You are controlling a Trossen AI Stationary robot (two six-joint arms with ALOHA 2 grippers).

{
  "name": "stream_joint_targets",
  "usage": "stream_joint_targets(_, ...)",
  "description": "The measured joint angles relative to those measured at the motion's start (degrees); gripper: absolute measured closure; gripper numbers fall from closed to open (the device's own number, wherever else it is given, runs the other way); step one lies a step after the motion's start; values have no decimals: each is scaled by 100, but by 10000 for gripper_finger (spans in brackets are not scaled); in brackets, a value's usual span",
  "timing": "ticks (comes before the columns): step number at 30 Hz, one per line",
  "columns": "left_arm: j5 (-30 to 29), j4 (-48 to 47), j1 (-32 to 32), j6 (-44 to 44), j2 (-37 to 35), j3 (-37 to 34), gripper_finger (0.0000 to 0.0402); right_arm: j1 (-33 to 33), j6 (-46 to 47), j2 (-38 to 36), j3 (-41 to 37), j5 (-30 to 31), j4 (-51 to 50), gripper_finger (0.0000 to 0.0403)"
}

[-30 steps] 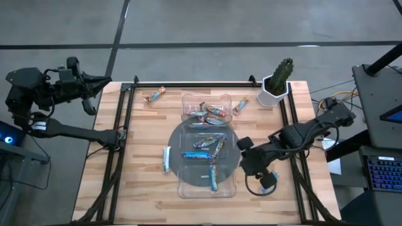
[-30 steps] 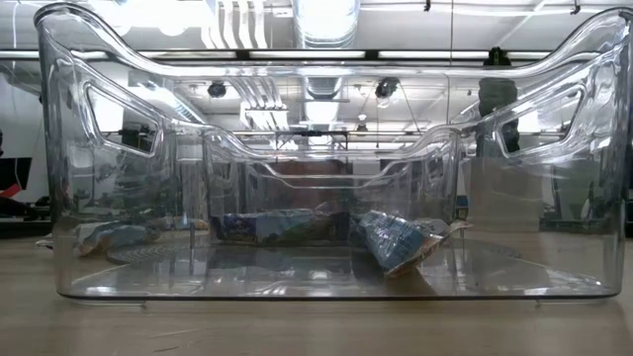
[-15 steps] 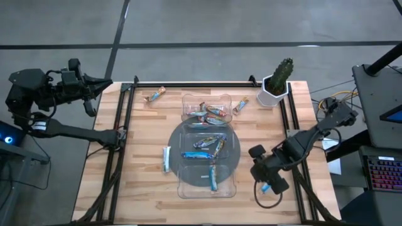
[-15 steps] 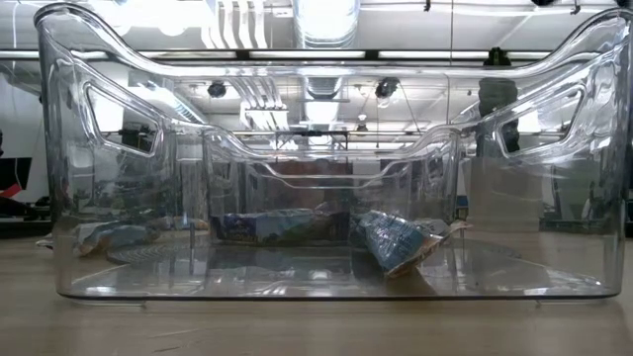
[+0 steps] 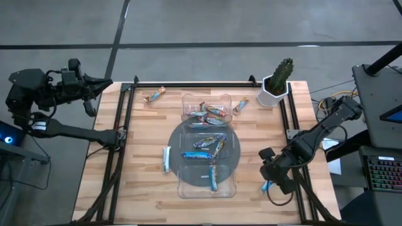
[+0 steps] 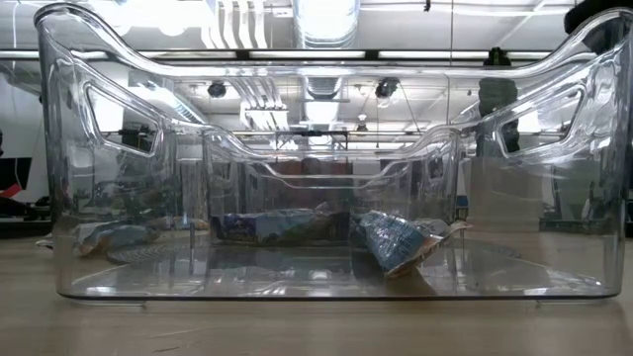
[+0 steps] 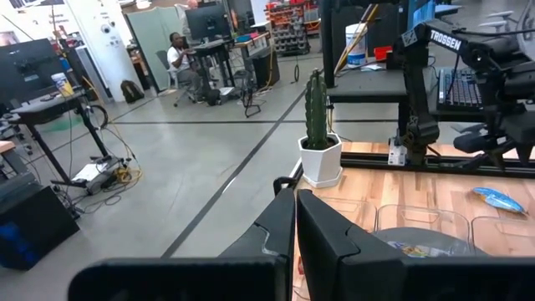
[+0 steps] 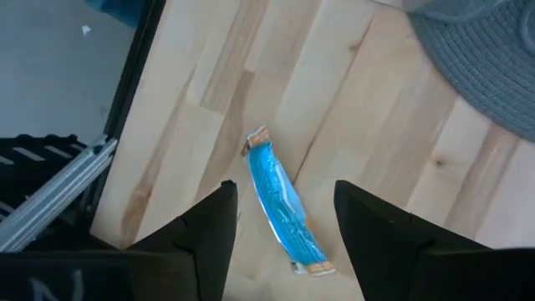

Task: Pick and place Granola Bars by type
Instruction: Put the yellow granola bar into the bottom transparent bin

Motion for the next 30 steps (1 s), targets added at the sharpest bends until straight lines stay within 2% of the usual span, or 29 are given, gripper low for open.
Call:
stream_joint_targets(10,0,0,2,0,2,0,402,244,-62,-199,-806,1,266,211)
stream_joint_targets(30,-45,0,1,-68,2,0,402,632,-64,-195,-2544,107,2167,211)
